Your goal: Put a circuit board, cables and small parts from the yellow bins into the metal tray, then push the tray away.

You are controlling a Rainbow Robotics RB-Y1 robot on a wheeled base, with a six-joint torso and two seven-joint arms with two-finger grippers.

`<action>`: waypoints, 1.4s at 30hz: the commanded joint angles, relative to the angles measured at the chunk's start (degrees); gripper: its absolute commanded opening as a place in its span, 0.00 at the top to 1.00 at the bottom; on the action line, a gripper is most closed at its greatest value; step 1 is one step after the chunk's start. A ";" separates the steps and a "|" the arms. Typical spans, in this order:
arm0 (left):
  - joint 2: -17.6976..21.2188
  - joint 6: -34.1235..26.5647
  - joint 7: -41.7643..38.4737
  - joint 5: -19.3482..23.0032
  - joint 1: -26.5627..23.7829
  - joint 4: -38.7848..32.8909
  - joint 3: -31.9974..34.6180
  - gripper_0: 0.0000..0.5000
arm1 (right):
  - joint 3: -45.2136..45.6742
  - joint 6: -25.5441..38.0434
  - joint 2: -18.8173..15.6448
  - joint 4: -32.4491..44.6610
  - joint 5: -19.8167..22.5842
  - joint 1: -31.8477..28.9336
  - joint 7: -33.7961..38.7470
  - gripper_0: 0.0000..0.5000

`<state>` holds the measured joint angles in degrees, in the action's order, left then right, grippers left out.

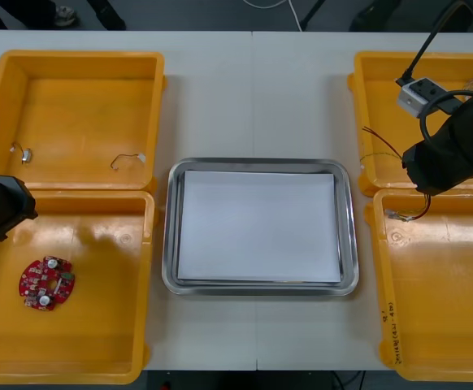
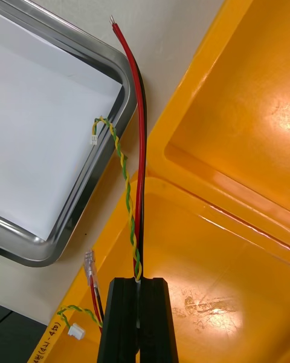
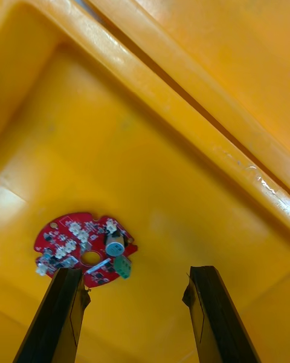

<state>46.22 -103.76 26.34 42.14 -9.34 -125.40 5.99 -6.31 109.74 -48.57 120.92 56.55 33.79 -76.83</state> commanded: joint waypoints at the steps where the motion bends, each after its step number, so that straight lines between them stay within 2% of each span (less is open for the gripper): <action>1: -3.24 -0.57 -10.17 -1.62 -1.64 -1.60 1.74 0.00 | -0.46 0.26 -1.96 1.42 -0.65 1.99 -0.34 1.00; 8: -6.32 -0.66 -12.63 -4.79 0.55 -1.60 1.74 0.00 | -0.37 0.26 -1.79 1.51 -0.21 1.90 -0.34 1.00; 25: -10.10 4.09 -14.30 -8.57 7.76 -1.60 1.39 0.00 | -0.37 0.26 -1.70 1.42 -0.74 1.81 -0.16 1.00; 31: -11.24 6.37 -15.01 -13.75 8.38 -0.99 -2.13 0.00 | -0.37 0.26 -1.70 1.42 -0.65 1.81 -0.07 1.00; 37: -11.86 7.60 -15.71 -14.54 8.90 -0.81 -3.71 0.00 | -0.46 0.26 -1.70 1.42 -0.65 1.81 0.19 1.00; 42: -12.74 9.89 -16.41 -17.36 9.96 -0.81 -6.17 0.00 | -0.37 0.26 -1.70 1.51 -0.56 1.81 0.37 1.00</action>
<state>34.92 -95.45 12.59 26.64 -1.33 -125.39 1.80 -6.31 109.74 -48.57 120.94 56.27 33.79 -76.82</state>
